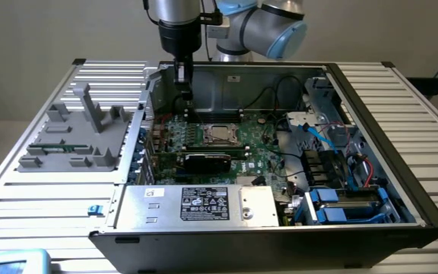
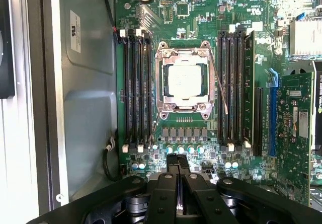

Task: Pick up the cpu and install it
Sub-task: 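Install the first cpu locking lever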

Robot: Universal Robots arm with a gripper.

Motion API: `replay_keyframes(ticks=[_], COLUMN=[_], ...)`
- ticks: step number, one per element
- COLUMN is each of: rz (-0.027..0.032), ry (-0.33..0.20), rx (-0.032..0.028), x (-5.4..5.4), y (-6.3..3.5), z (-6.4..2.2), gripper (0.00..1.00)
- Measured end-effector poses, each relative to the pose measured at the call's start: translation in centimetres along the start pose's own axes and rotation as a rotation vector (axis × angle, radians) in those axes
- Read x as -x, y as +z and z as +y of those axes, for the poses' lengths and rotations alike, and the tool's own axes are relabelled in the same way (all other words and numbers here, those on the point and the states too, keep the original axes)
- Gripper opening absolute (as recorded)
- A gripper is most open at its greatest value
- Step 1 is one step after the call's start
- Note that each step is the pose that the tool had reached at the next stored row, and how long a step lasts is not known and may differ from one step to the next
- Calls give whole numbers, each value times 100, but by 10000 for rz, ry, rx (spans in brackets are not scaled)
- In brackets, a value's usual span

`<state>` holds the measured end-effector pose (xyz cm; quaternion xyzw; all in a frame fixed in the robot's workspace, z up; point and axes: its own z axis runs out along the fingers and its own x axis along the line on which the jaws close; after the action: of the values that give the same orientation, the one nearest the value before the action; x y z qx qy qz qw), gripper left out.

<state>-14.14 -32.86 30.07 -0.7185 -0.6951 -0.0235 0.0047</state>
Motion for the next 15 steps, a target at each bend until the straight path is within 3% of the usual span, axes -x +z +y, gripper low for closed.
replay_keyframes(ticks=[6, 15], rz=[-2, -35], ry=[57, 1392], rx=[2, 56], x=[0, 0], y=[0, -1], z=[0, 0], gripper=[11, 11])
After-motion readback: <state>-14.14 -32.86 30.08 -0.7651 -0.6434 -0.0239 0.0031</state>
